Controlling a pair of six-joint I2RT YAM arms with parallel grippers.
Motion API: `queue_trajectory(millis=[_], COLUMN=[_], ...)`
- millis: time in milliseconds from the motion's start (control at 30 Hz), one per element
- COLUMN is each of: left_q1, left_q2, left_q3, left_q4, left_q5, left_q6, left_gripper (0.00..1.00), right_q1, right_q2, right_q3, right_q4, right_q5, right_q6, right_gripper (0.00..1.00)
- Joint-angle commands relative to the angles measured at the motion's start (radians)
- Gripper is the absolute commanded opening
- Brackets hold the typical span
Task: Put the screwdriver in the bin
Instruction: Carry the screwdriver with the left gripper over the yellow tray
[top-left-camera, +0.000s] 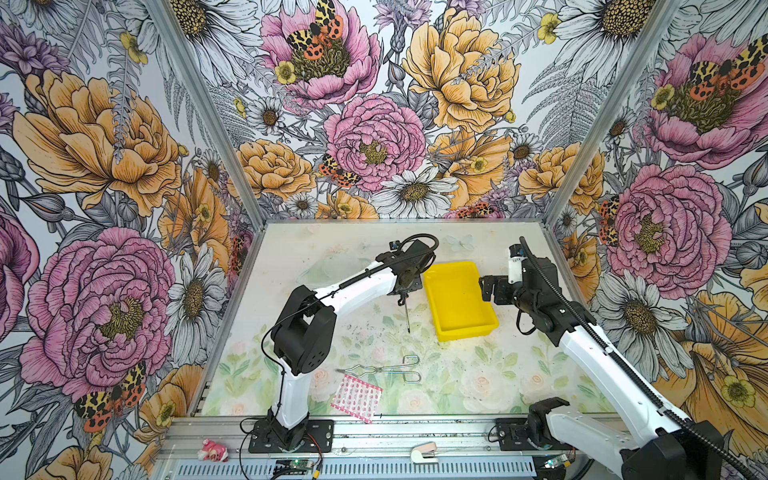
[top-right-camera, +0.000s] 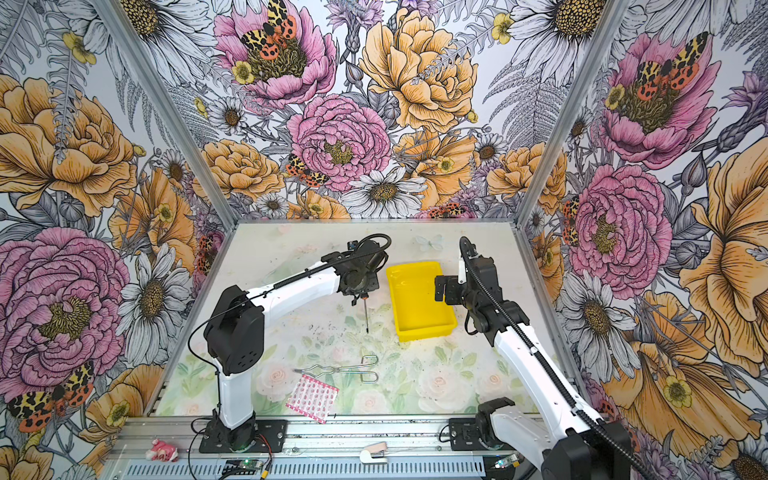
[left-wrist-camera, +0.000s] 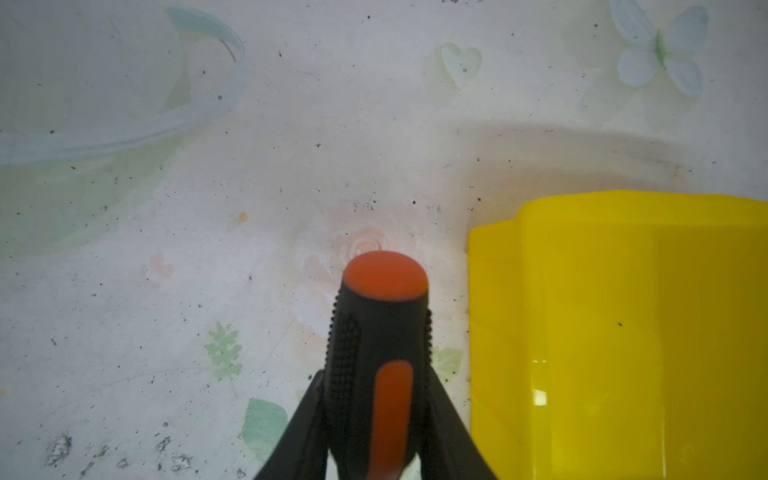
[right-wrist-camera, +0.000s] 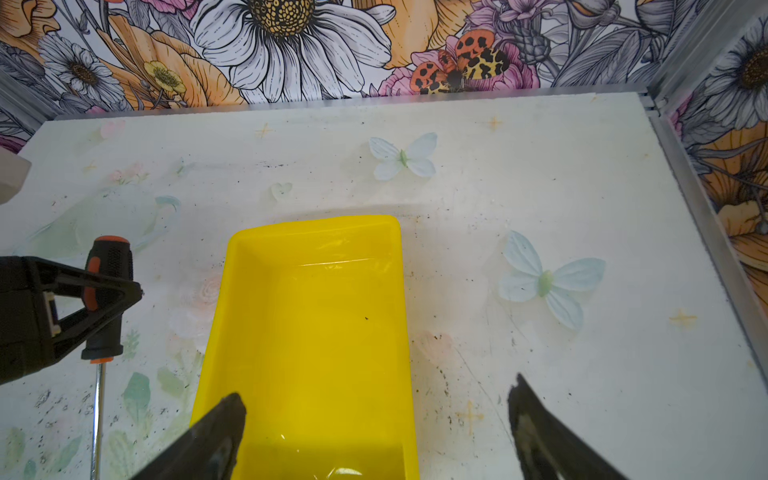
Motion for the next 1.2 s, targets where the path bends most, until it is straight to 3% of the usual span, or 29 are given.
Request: queue_trajectory(millis=[0,700,1167], left_q1=[-0.023,-0.088,-0.098], left_q2=[-0.019,0.347,0.518], left_q3=[0.067,0.534,0.643], left_q4=[0.009,0.008,0.007], left_q5=[0.033,0.171,0.205], left_q6=[-0.031,-0.077,-0.086], left_gripper=[0.07,0.08,0.15], right_q1=[-0.026,-0.075,-0.084], right_q2=[0.007,-0.051,-0.051], right_q3=[-0.019,-0.088,-0.093], right_q4=[-0.002,0.0,0.0], right_q5=[-0.047,-0.035,-0.03], right_q6=[0.045,0.057,0.052], right_gripper=[0.99,0.99,0.99])
